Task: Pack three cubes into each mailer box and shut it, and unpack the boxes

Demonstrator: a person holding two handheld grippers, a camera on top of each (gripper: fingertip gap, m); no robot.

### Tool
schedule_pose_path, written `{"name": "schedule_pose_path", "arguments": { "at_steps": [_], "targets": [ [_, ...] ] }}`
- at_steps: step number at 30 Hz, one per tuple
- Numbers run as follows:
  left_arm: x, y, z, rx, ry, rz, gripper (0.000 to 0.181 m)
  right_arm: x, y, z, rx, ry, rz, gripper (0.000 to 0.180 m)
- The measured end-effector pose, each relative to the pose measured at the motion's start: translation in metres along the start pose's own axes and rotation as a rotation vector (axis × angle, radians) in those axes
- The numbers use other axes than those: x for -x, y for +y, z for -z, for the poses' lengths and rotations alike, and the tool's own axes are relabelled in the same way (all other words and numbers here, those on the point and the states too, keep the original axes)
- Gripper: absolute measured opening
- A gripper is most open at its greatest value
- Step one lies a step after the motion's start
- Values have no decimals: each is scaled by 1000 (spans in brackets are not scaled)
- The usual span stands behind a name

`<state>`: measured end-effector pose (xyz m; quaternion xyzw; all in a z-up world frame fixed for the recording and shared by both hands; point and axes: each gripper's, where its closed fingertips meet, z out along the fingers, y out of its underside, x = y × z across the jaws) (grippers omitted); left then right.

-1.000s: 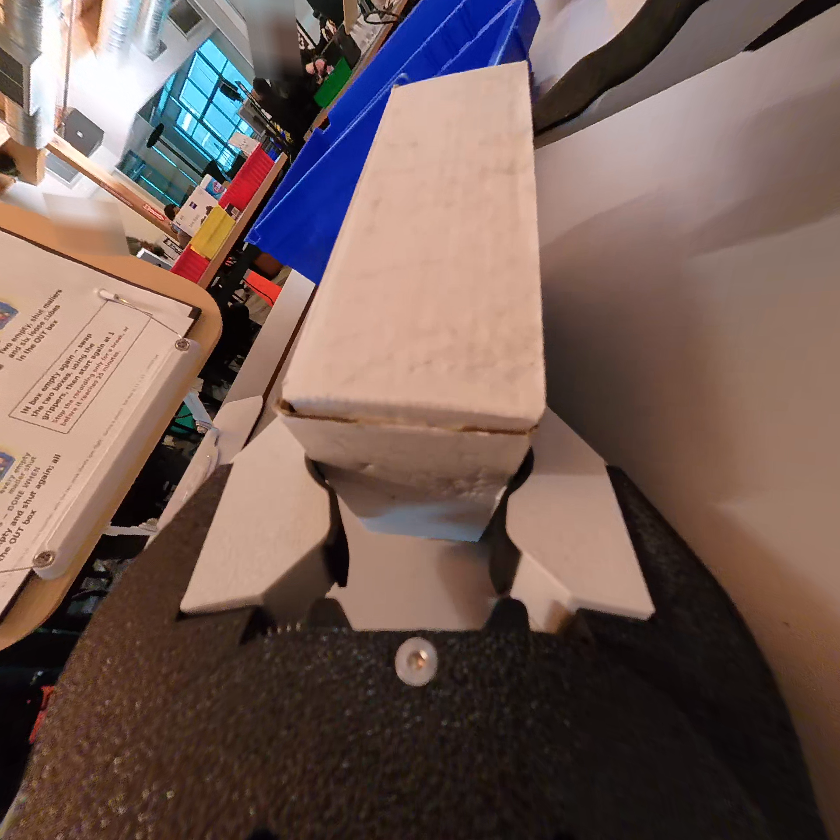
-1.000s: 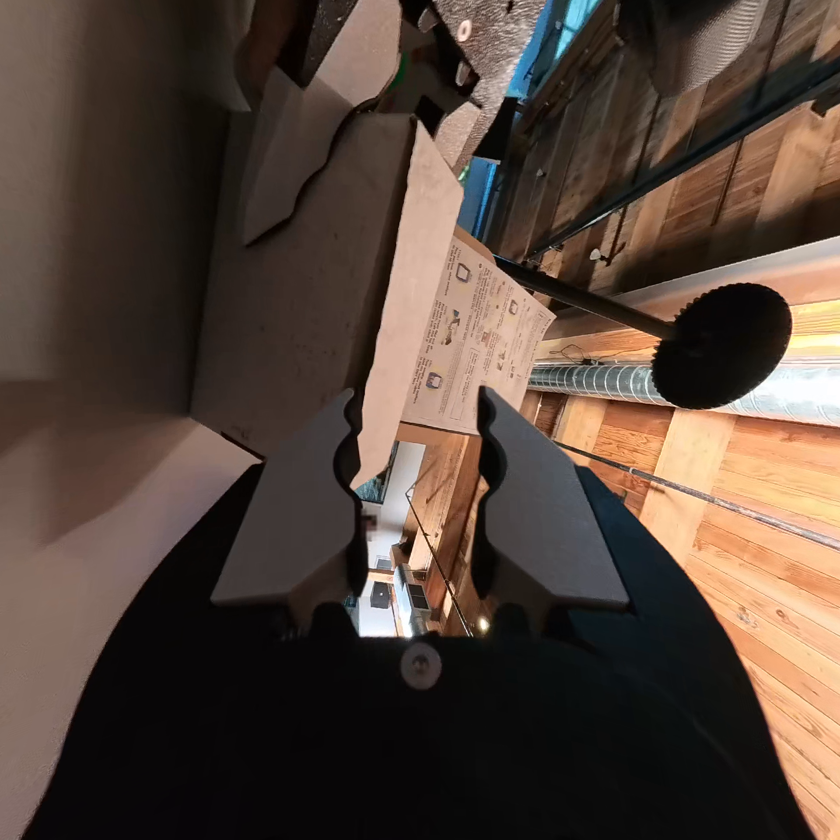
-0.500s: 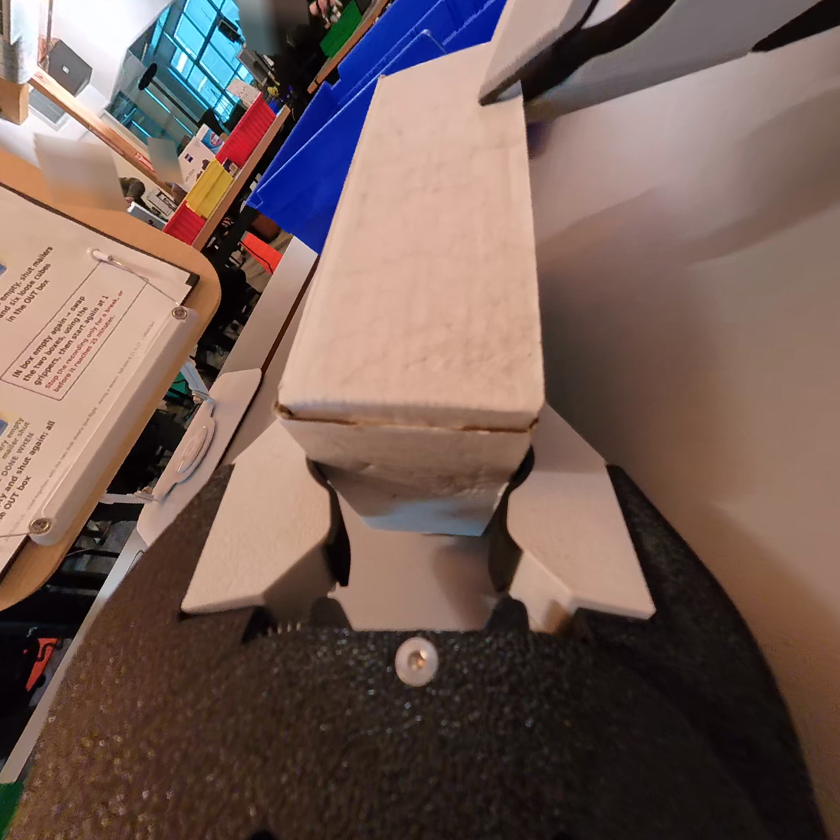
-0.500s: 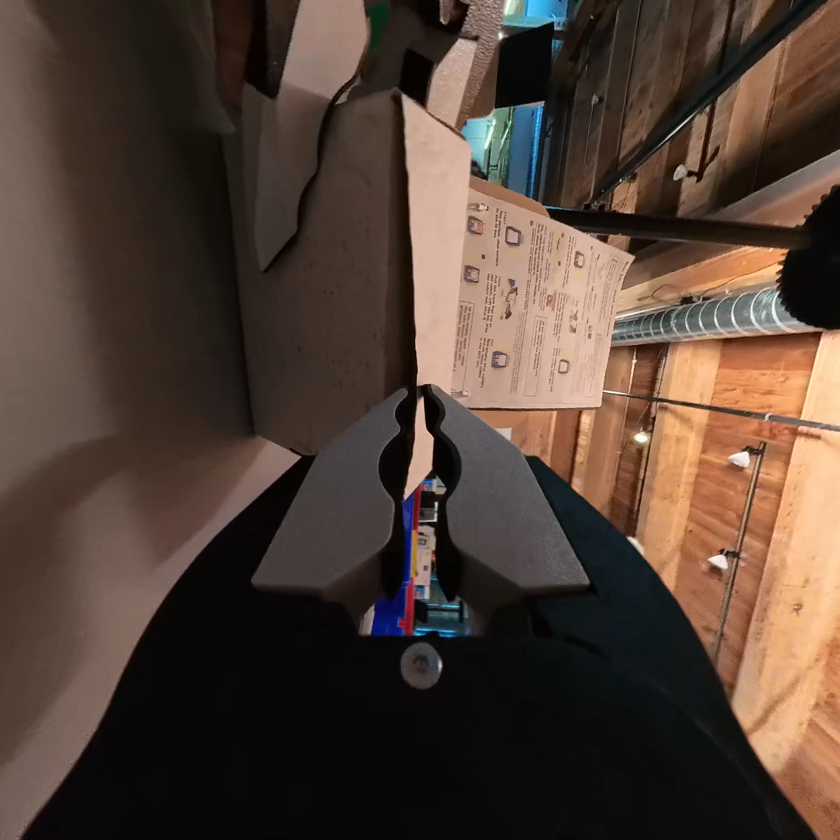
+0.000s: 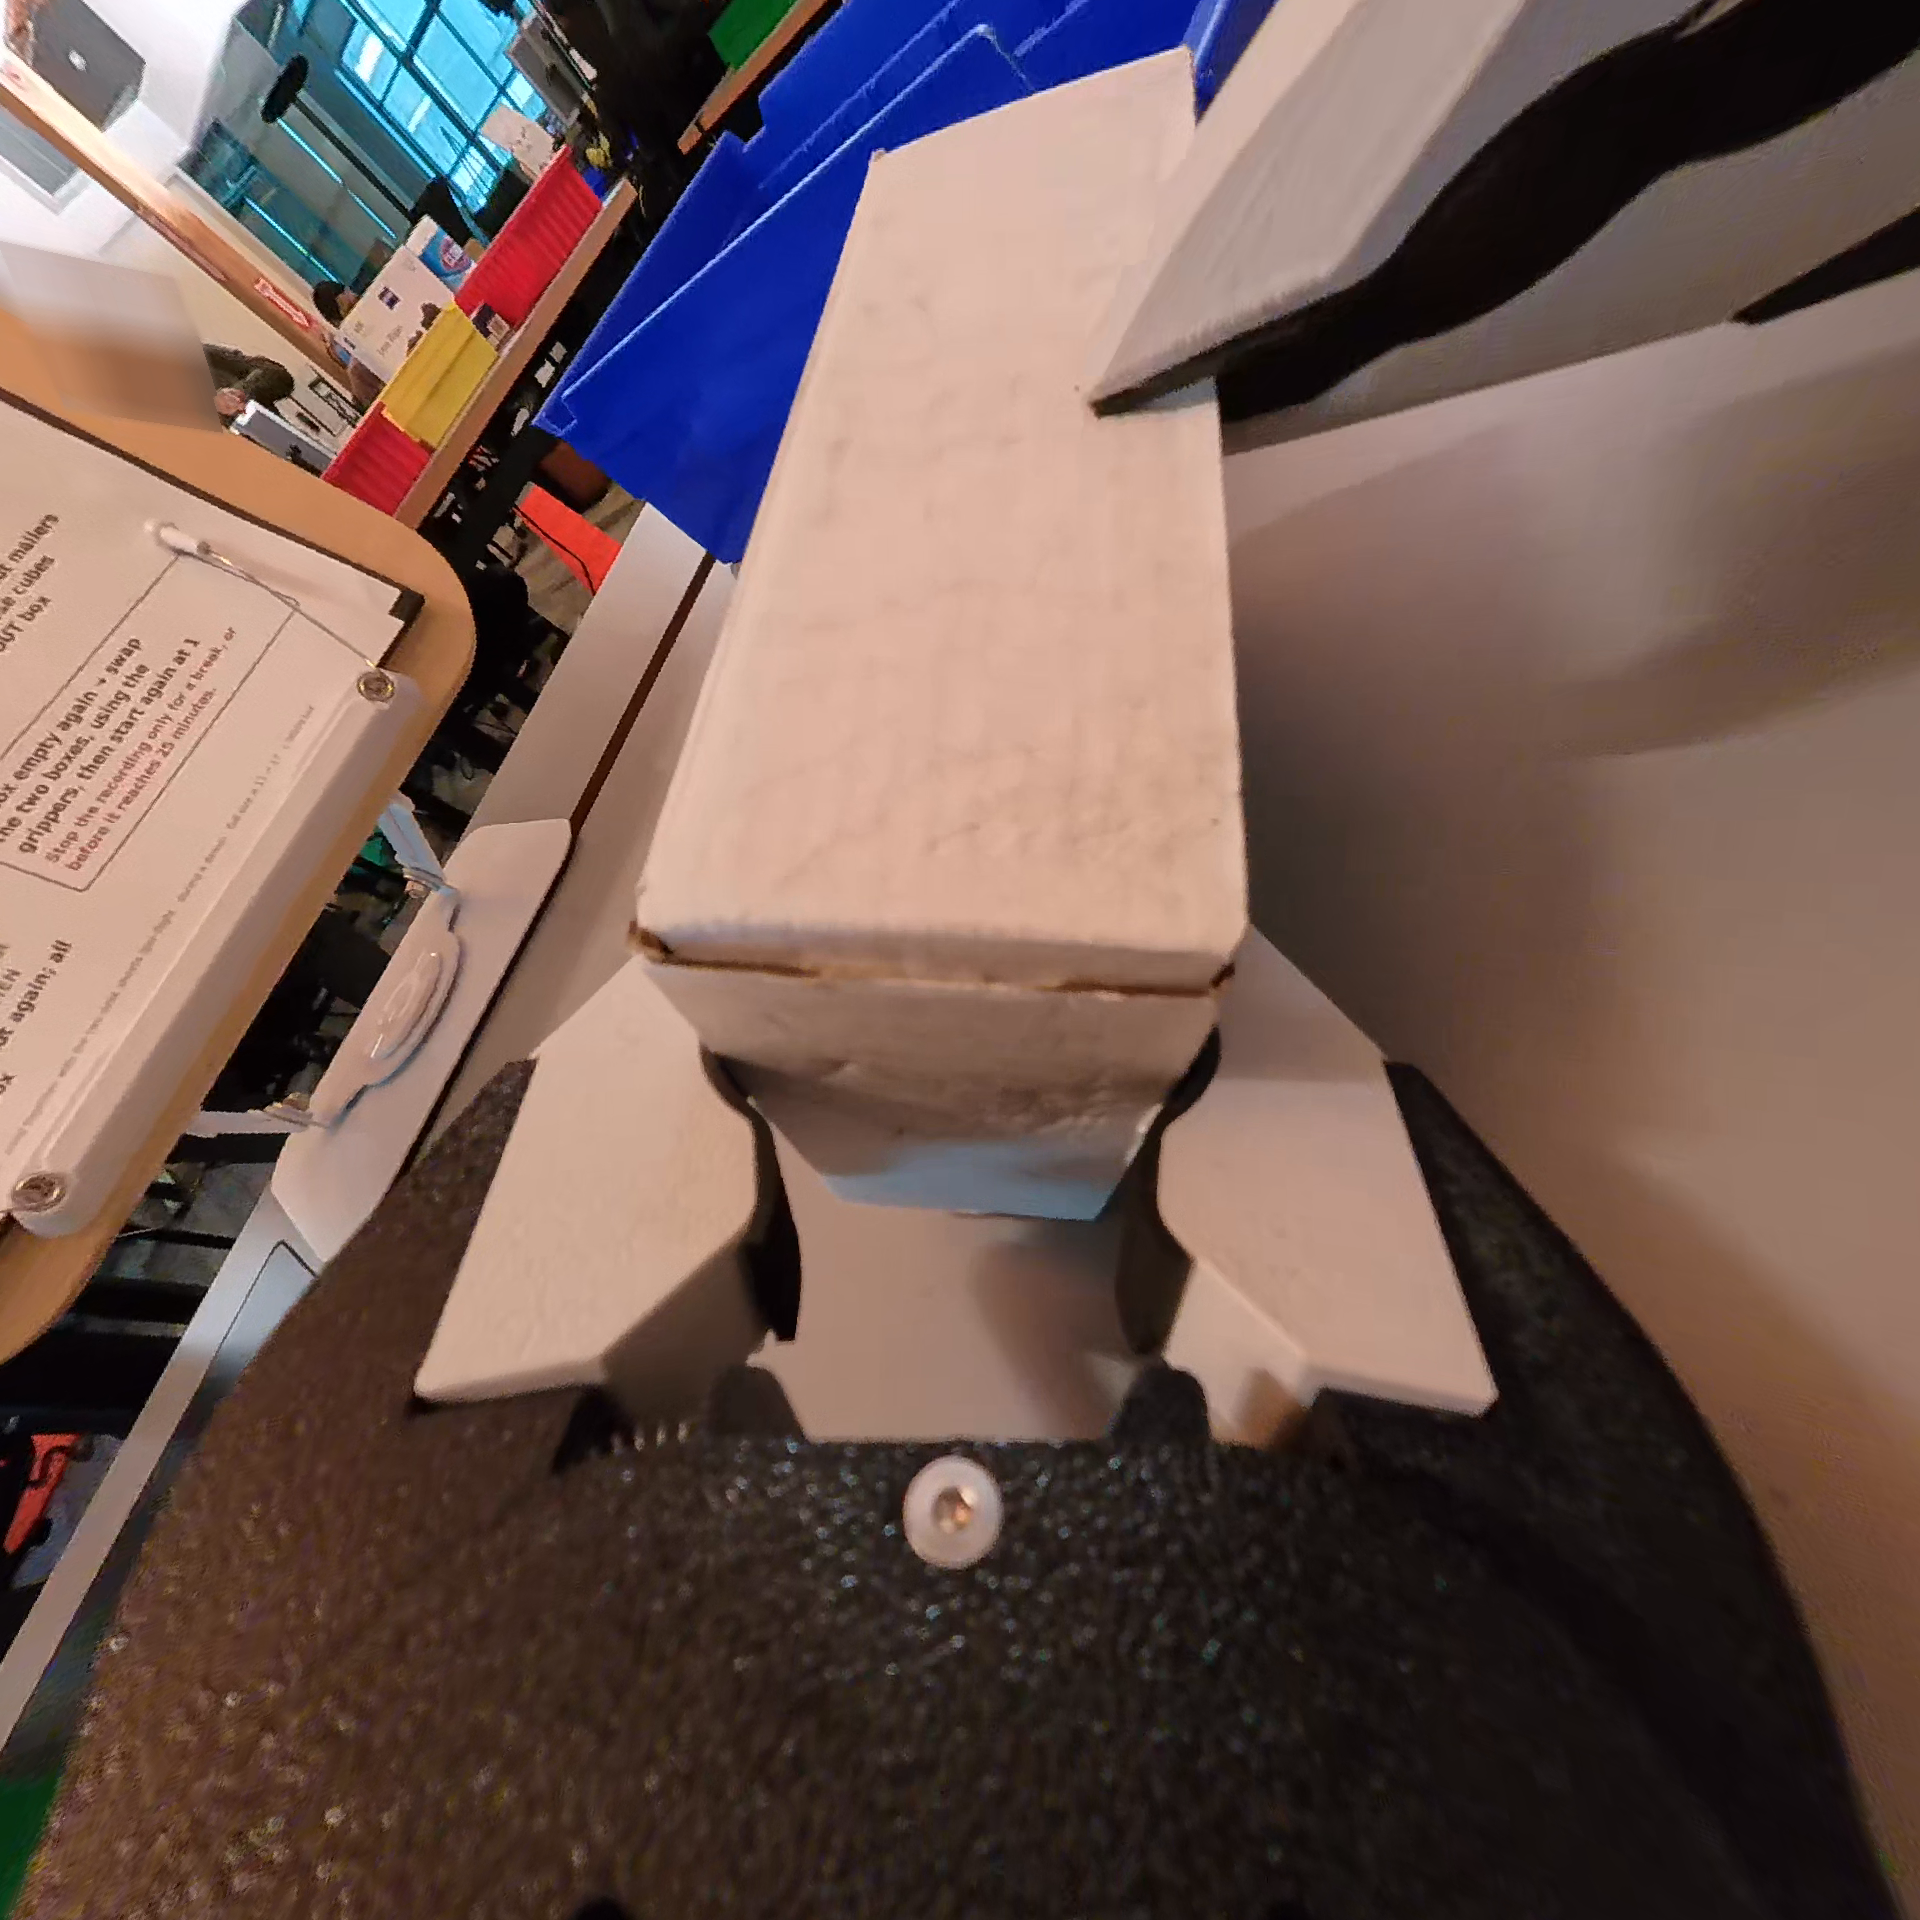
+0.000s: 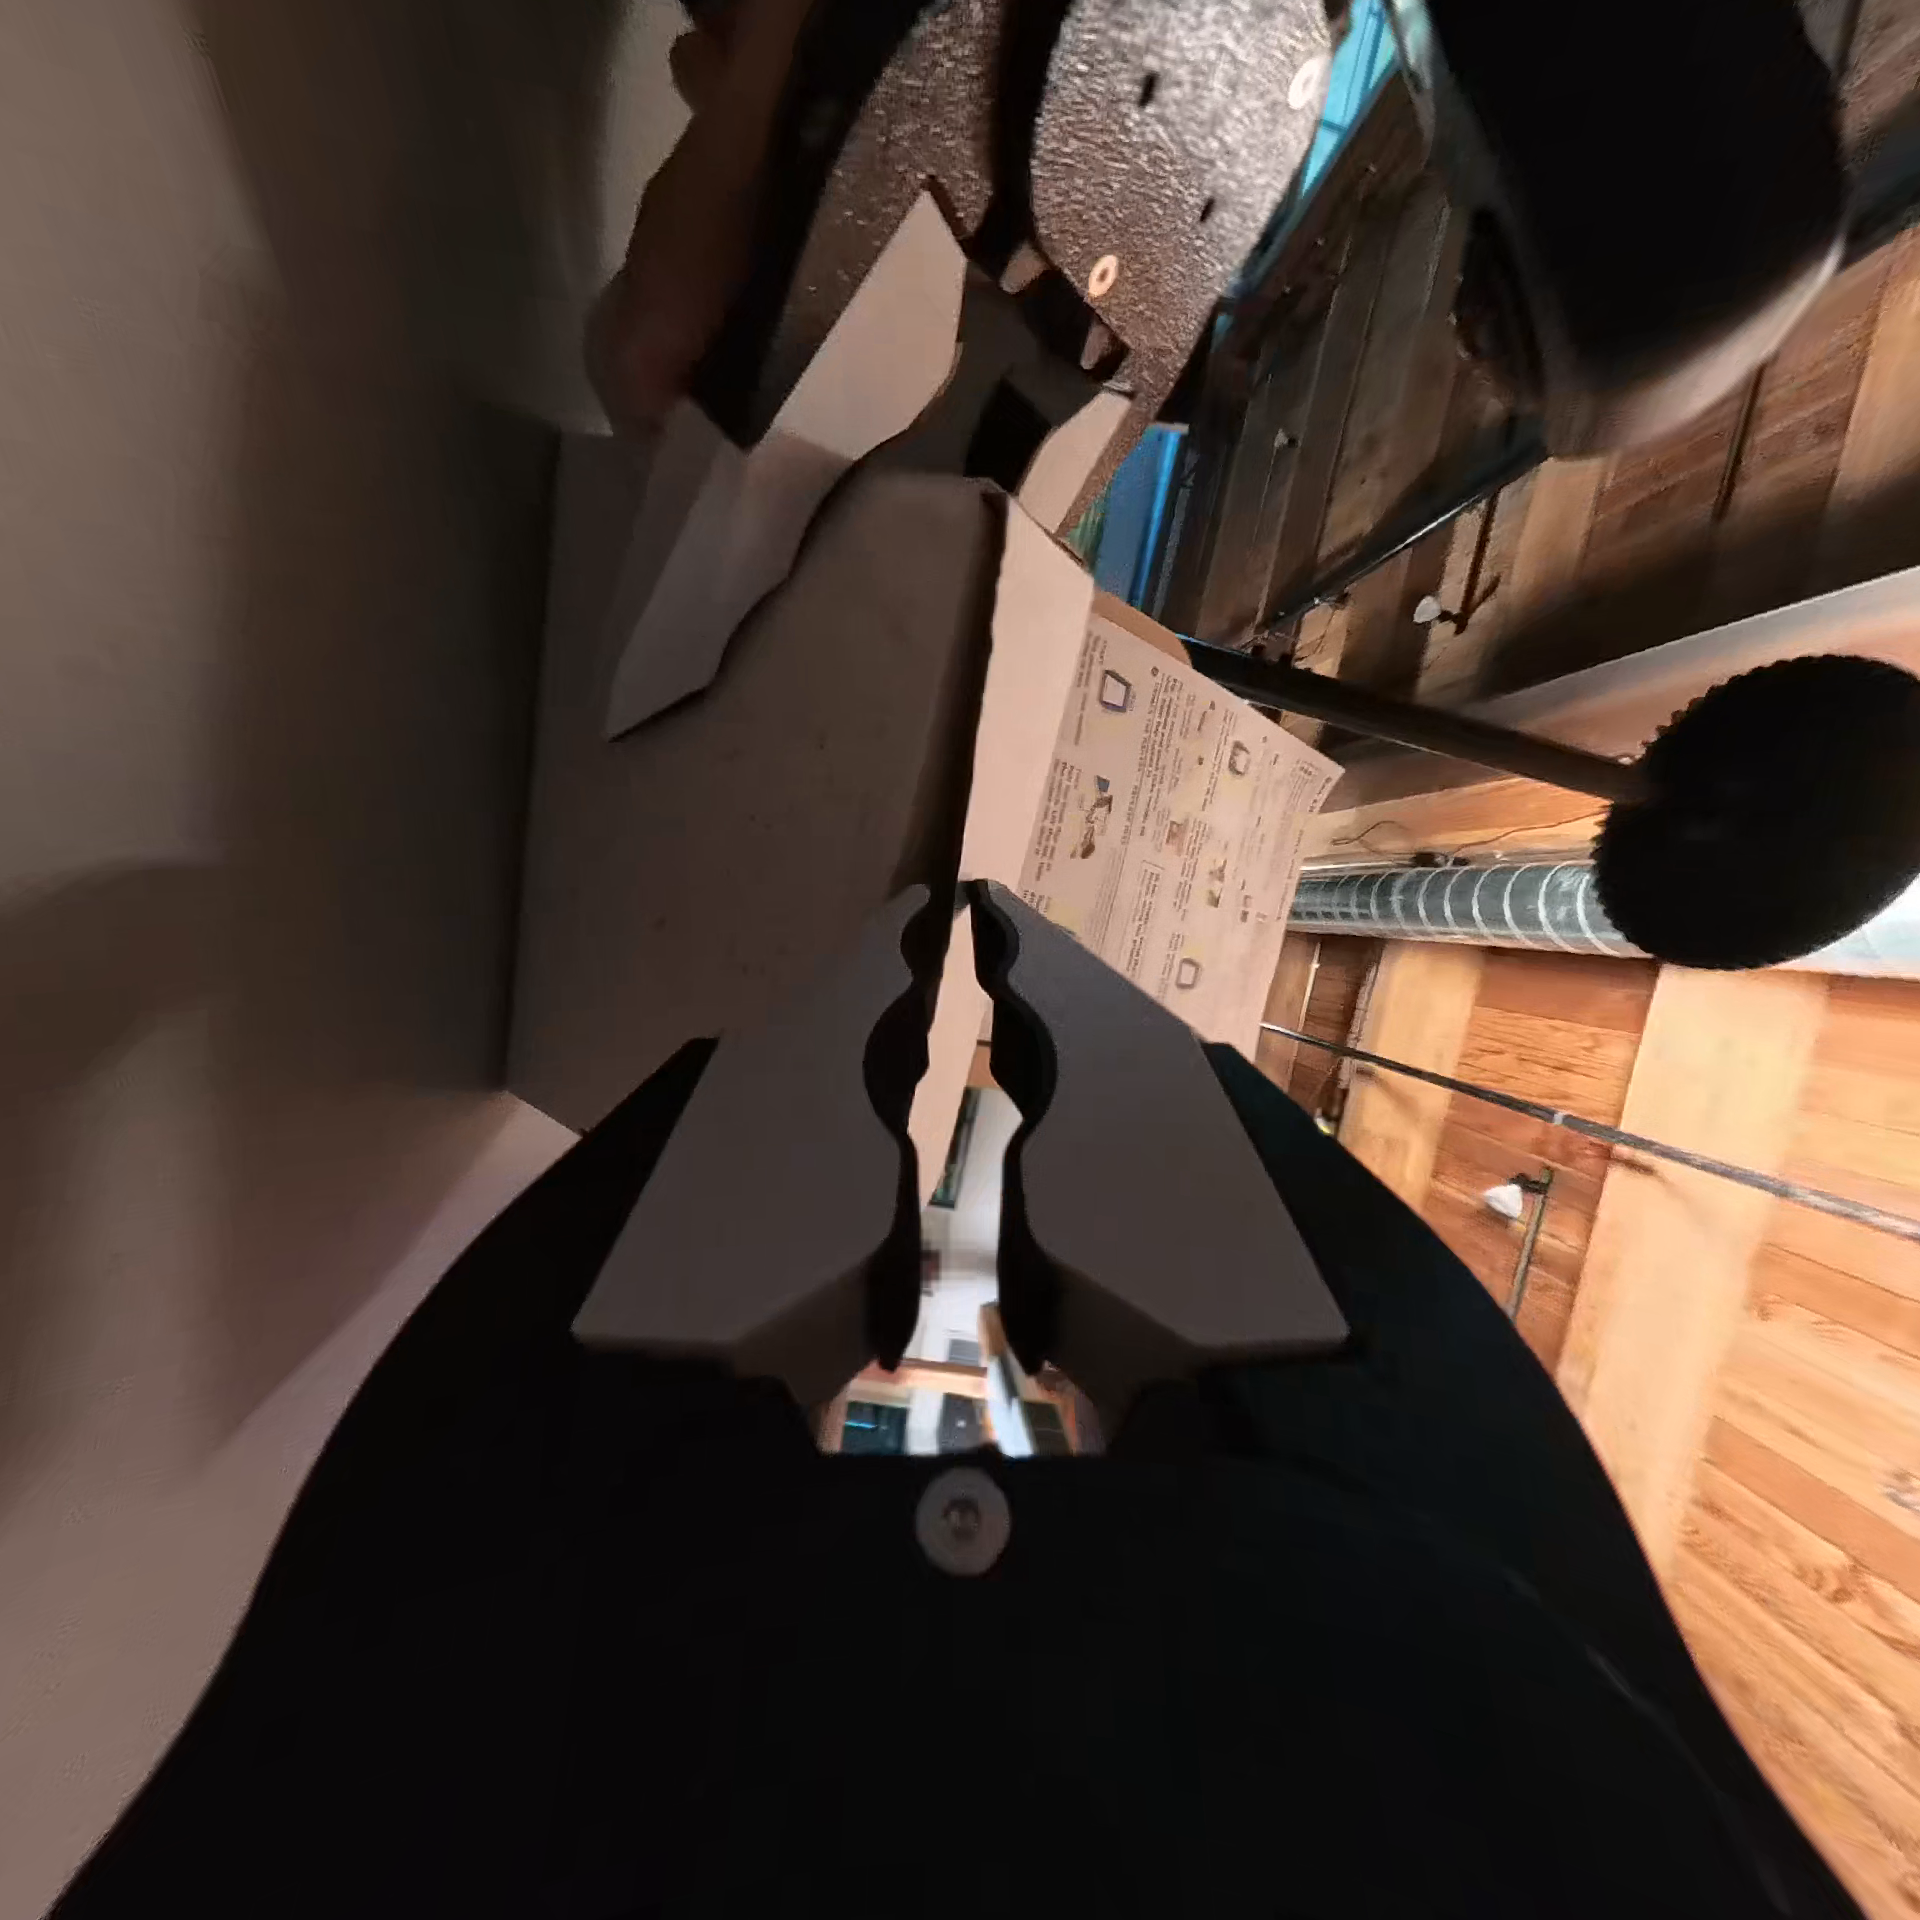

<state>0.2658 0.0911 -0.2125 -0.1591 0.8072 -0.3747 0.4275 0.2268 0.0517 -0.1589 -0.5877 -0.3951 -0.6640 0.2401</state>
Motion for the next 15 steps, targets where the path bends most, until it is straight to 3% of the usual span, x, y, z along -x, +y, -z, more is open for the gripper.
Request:
{"name": "schedule_pose_path", "arguments": {
  "at_steps": [7, 11, 14, 15],
  "targets": [
    [0, 1, 0, 19, -9, -15, 74, -21, 6, 4, 59, 10, -217, 0],
    [0, 0, 0, 4, -4, -9, 74, -19, 6, 3, 65, -22, -153, 0],
    [-2, 0, 0, -2, -7, -39, 74, -17, 13, 6, 81, -3, -55, 13],
    [-2, -1, 1, -5, -10, -55, 74, -14, 15, 6, 90, -17, -45, 1]
  ]
}}
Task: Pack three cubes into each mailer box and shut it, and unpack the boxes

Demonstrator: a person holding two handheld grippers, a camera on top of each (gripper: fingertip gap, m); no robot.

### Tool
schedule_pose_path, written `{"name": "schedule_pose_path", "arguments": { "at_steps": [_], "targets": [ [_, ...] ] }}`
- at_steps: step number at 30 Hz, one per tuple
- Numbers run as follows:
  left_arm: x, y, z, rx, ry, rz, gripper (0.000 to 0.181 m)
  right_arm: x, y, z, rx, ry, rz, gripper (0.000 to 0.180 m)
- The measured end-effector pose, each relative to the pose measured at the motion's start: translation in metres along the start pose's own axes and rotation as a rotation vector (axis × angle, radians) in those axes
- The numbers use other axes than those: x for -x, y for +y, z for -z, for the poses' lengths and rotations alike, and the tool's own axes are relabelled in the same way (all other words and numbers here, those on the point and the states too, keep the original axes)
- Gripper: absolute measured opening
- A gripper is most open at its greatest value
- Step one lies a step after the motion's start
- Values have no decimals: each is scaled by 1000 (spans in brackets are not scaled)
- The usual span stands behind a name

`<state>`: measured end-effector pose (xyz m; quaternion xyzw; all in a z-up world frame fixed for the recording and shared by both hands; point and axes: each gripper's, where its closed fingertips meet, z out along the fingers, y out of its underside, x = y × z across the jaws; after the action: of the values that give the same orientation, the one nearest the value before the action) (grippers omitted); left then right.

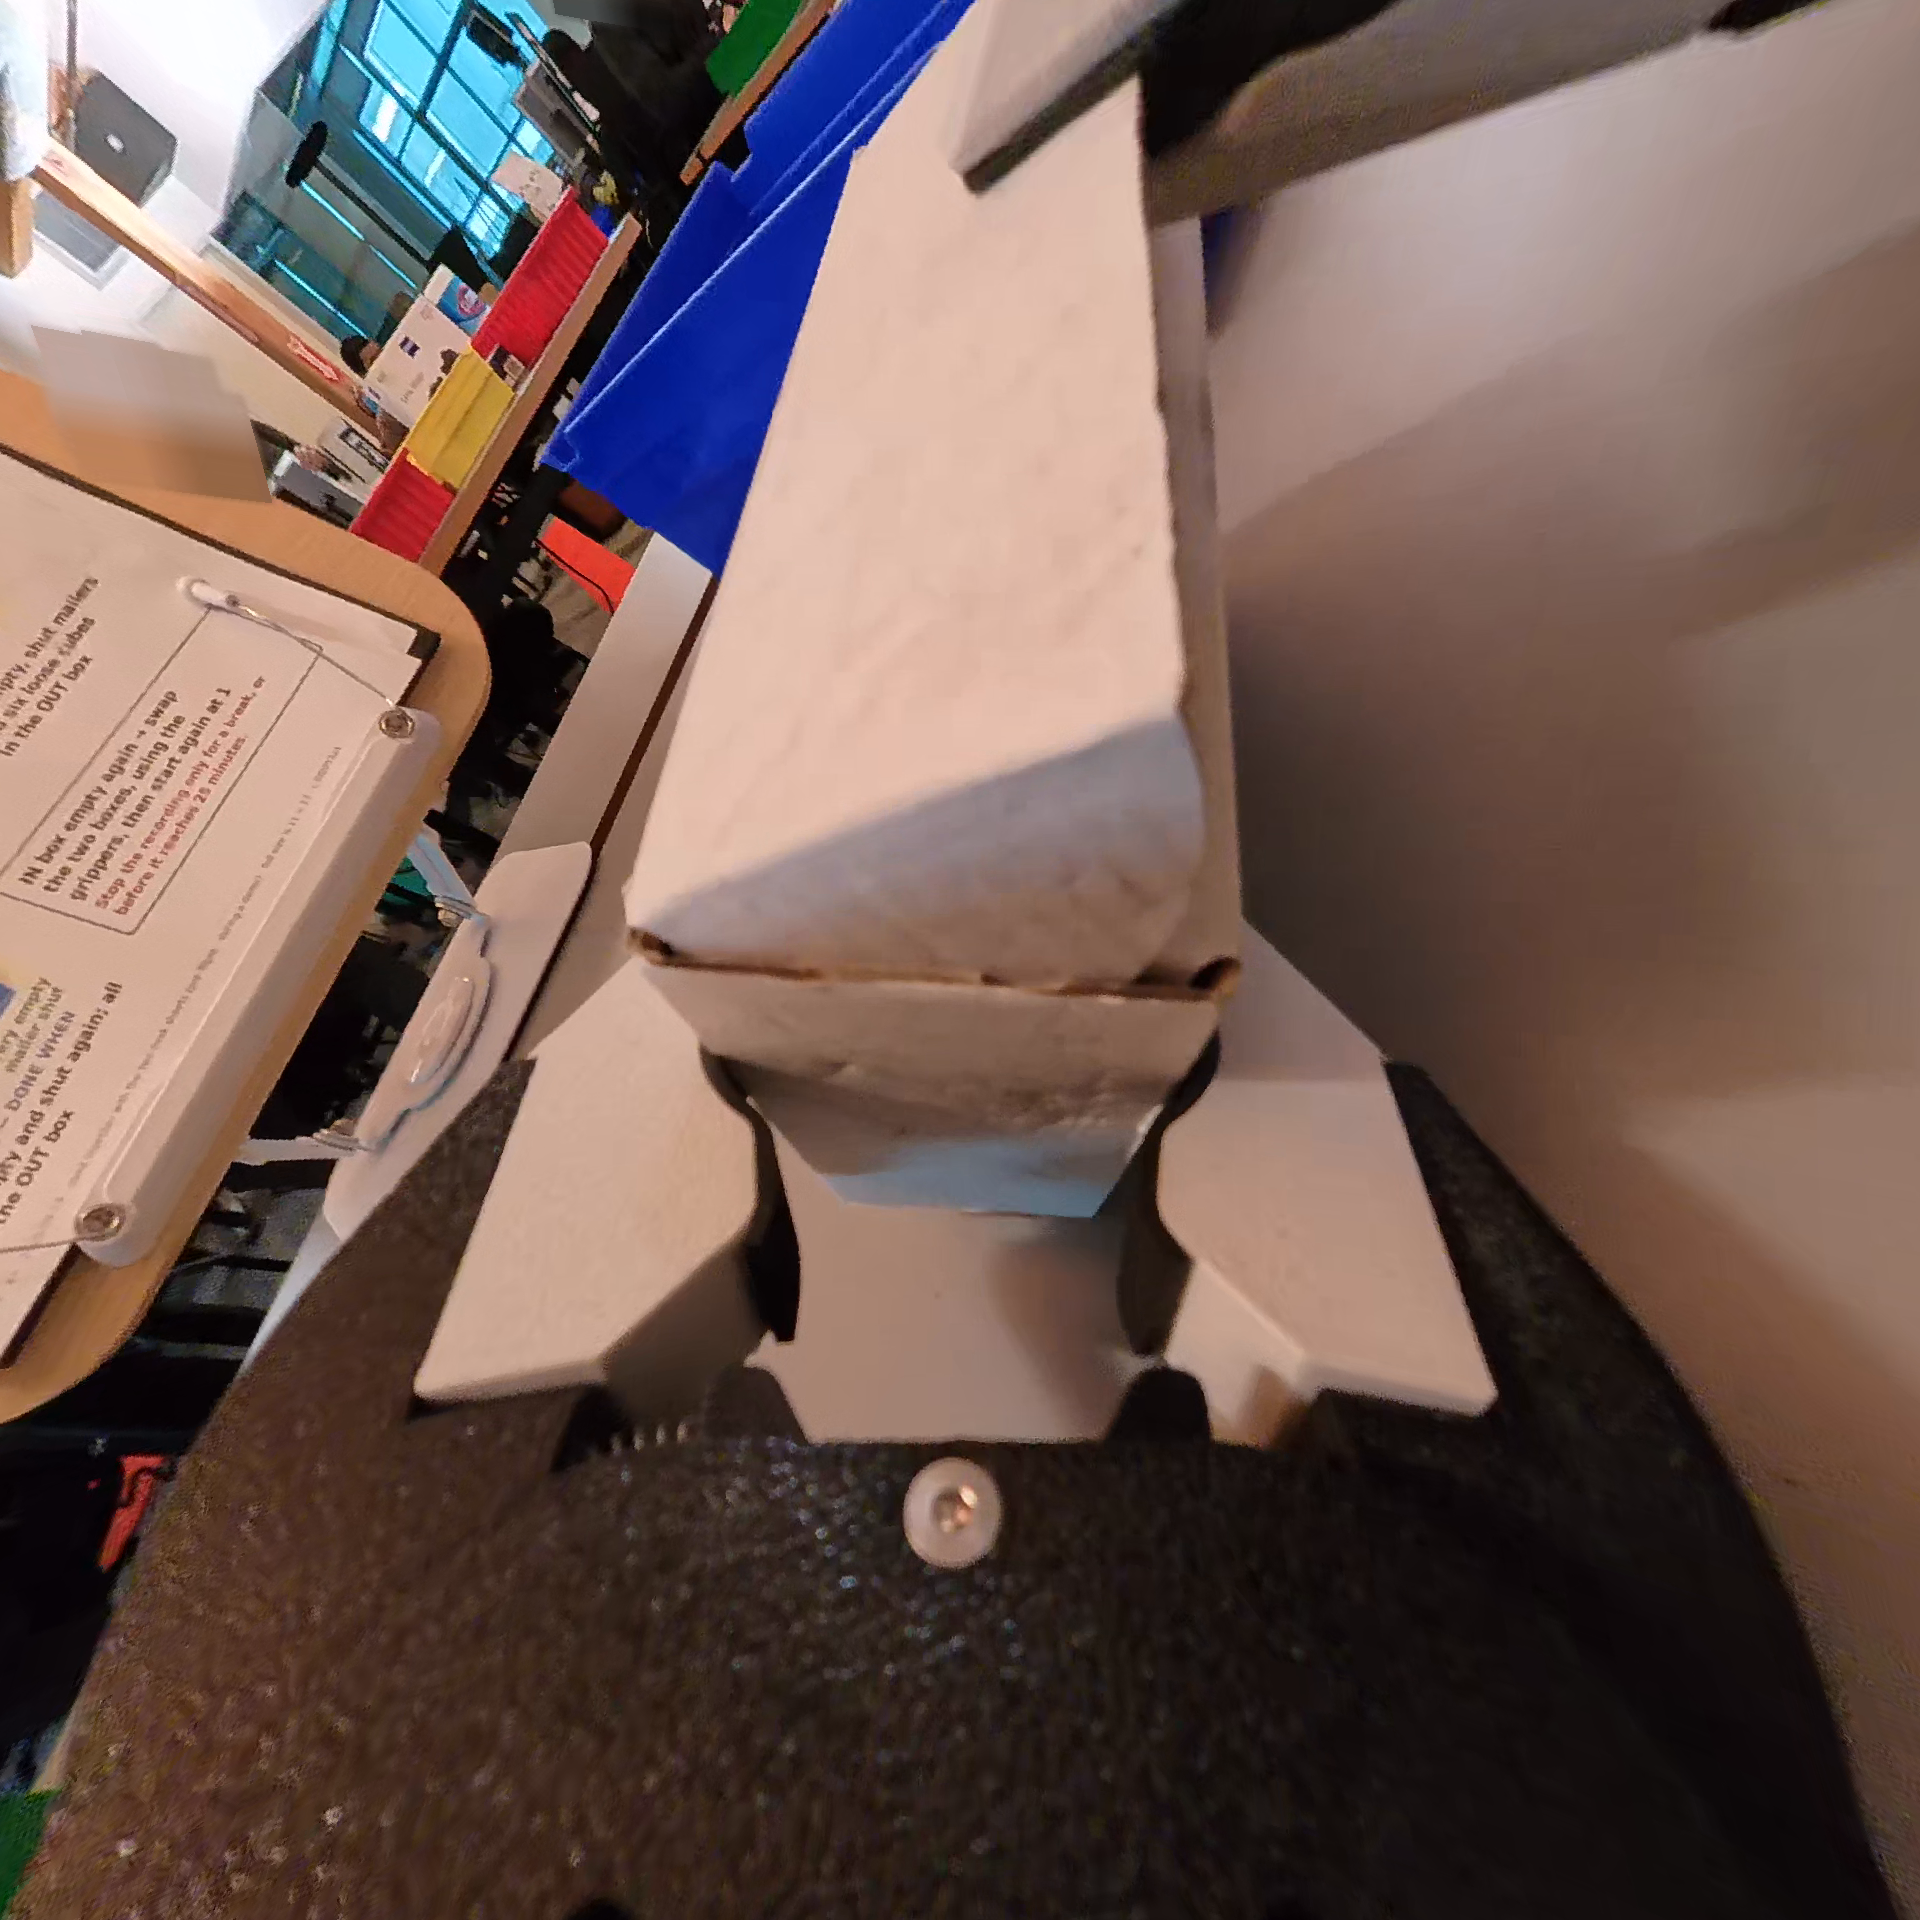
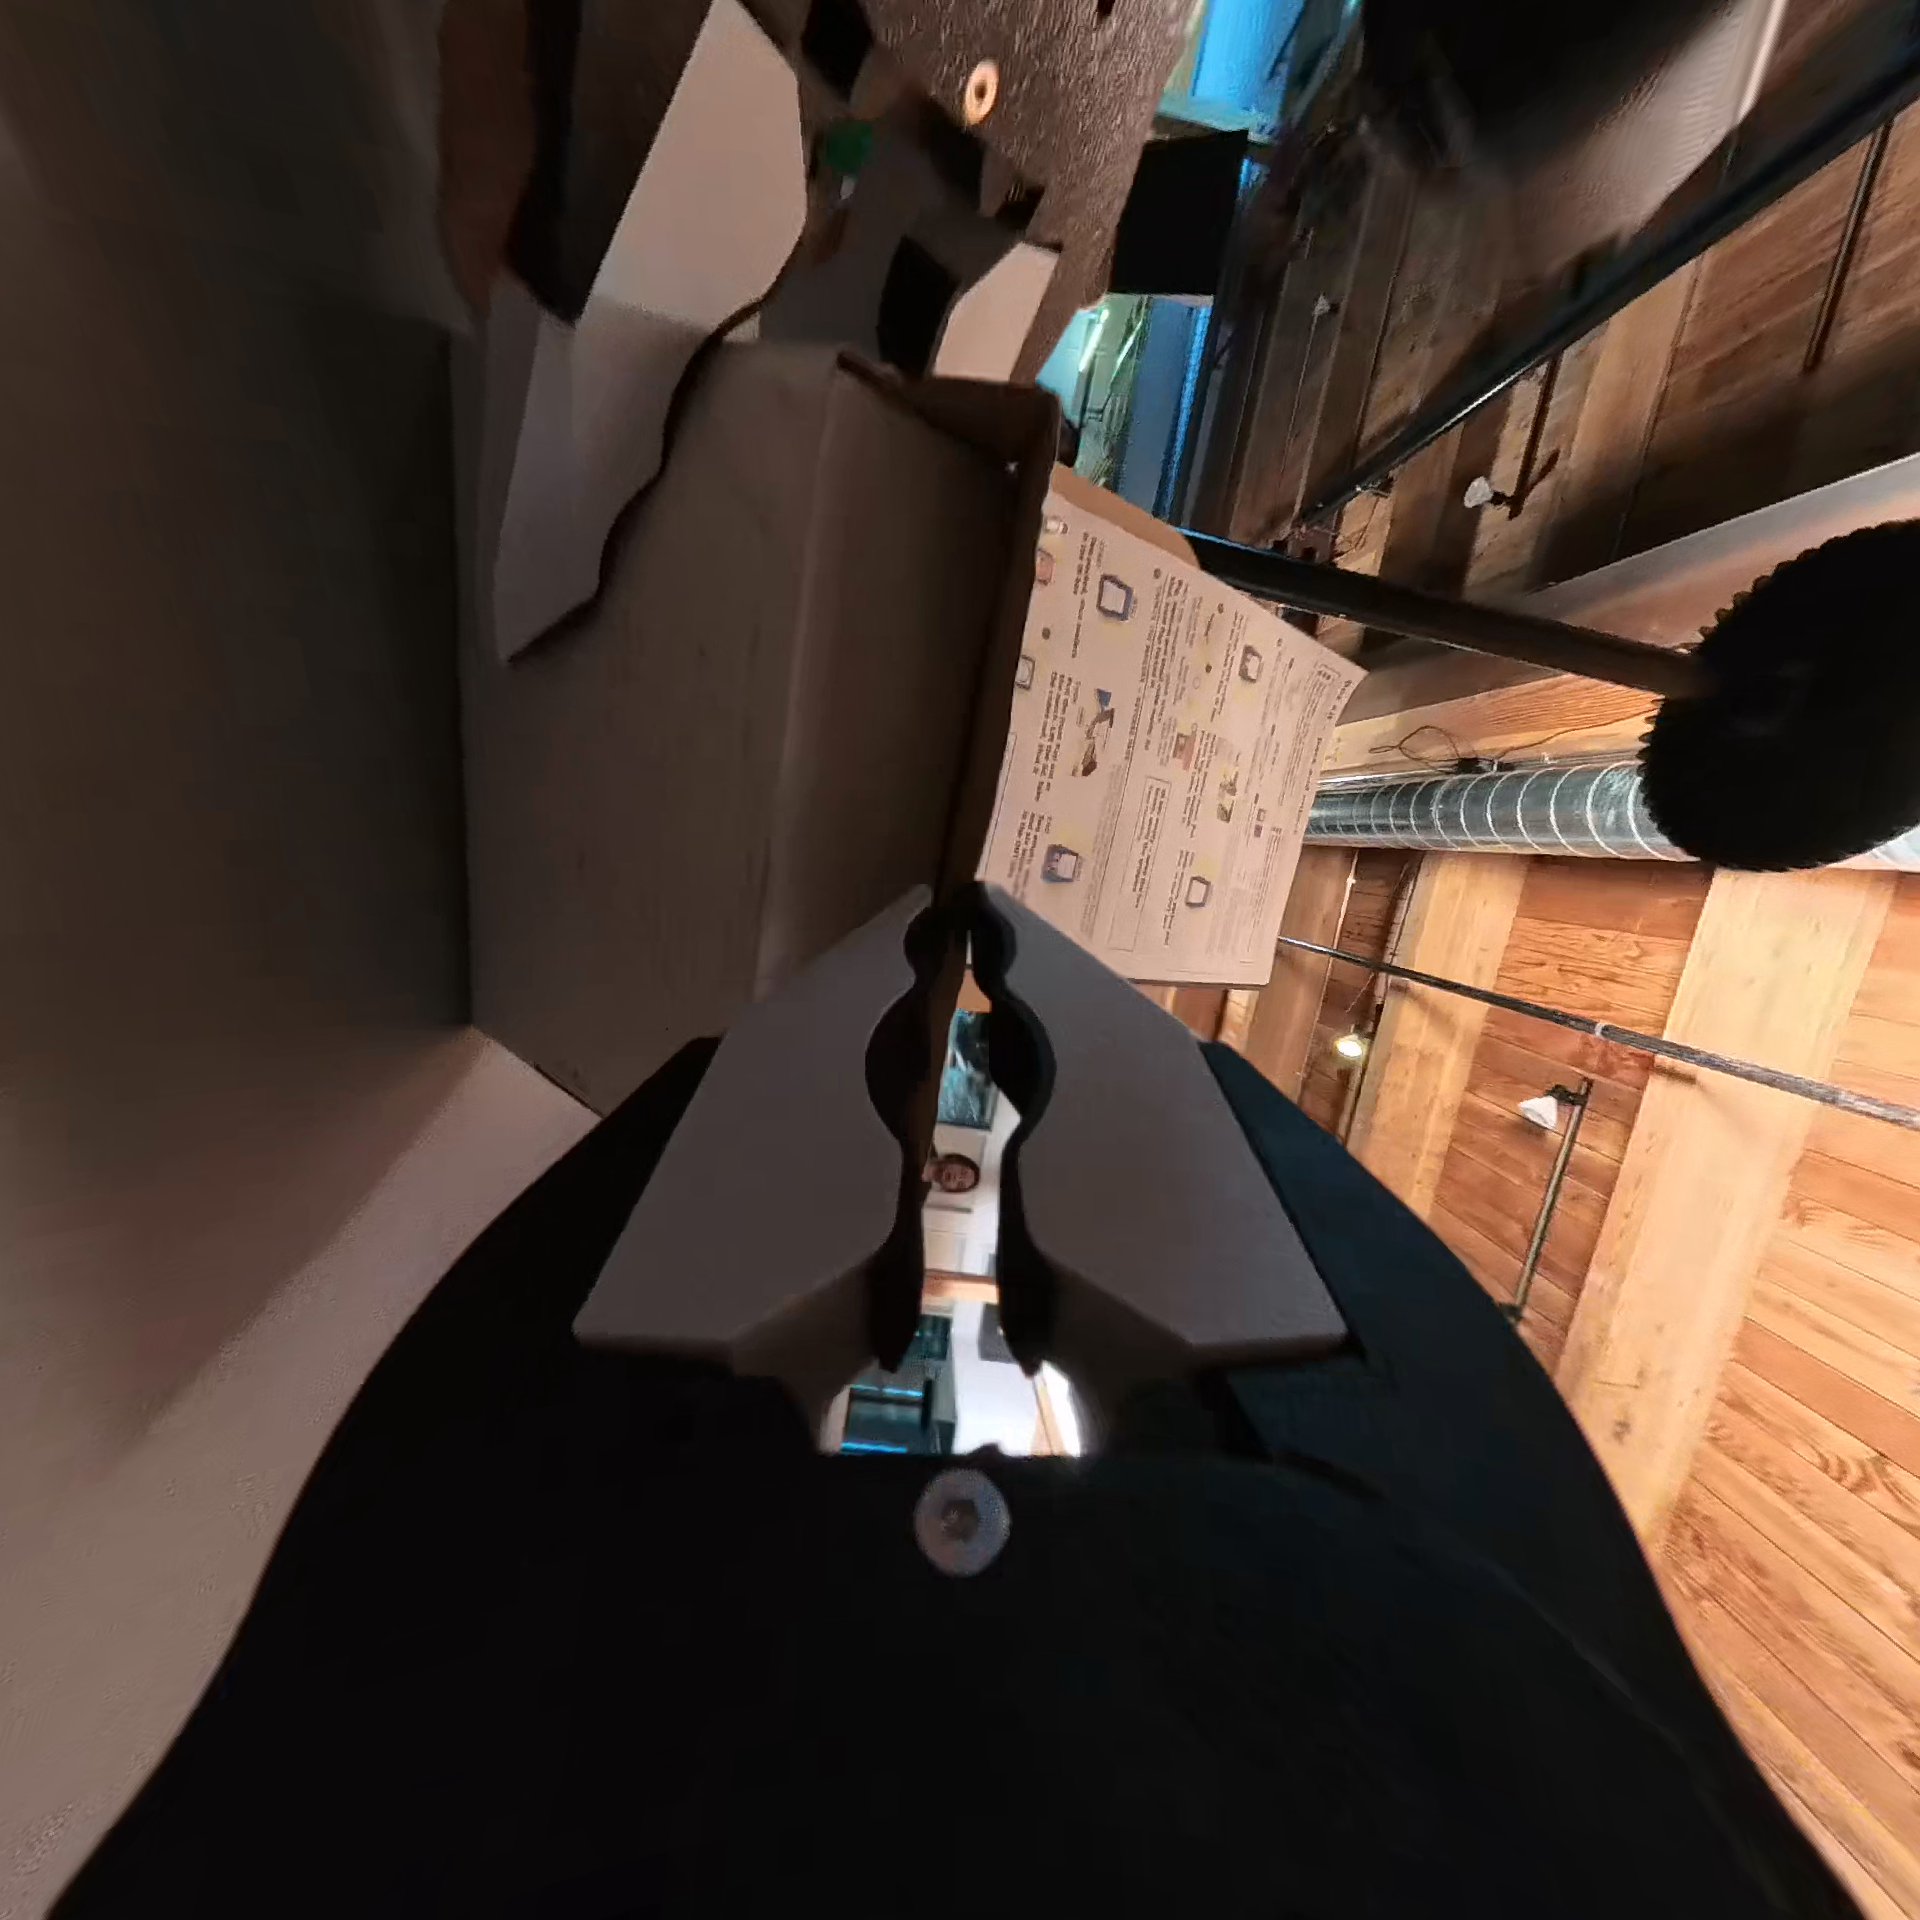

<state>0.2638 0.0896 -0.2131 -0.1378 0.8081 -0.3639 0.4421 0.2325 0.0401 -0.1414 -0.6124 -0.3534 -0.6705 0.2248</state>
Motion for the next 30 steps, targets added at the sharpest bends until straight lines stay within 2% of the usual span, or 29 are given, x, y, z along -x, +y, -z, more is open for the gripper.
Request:
{"name": "schedule_pose_path", "arguments": {
  "at_steps": [4, 7, 11, 13, 16, 17, 19, 20, 21, 23, 27, 30],
  "targets": [
    [-2, -2, 1, -27, -11, -56, 74, -5, -1, 5, -28, -163, -245, 0],
    [-5, -3, 3, -44, -22, -118, 74, -13, -3, 10, -36, -268, -343, 1],
    [-8, -2, 9, -78, -38, -198, 75, -7, -16, 20, -58, -345, -268, 0],
    [-6, -1, 20, -71, -57, -141, 87, -7, -22, 23, -39, -361, -272, 0],
    [-5, 0, 57, -83, -69, -12, 83, -10, -22, 23, 10, -386, -279, 0],
    [-5, 0, 74, -88, -90, -4, 74, -11, -23, 22, 16, -395, -297, 0],
    [-12, -3, 107, -87, -132, -36, 24, -13, -24, 20, 23, -410, -325, 0],
    [-20, -8, 119, -90, -149, -87, 7, -14, -25, 19, 27, -416, -337, 0],
    [-30, -17, 126, -91, -168, -161, 0, -14, -26, 19, 29, -421, -347, 0],
    [-45, -39, 126, -50, -224, -279, 0, -15, -30, 19, 25, -434, -372, 0],
    [-50, -72, 97, 87, -382, -518, 0, -17, -36, 21, 39, -455, -390, 0],
    [-39, -74, 77, 147, -439, -537, 0, -18, -41, 23, 28, -477, -392, 0]
  ]
}}
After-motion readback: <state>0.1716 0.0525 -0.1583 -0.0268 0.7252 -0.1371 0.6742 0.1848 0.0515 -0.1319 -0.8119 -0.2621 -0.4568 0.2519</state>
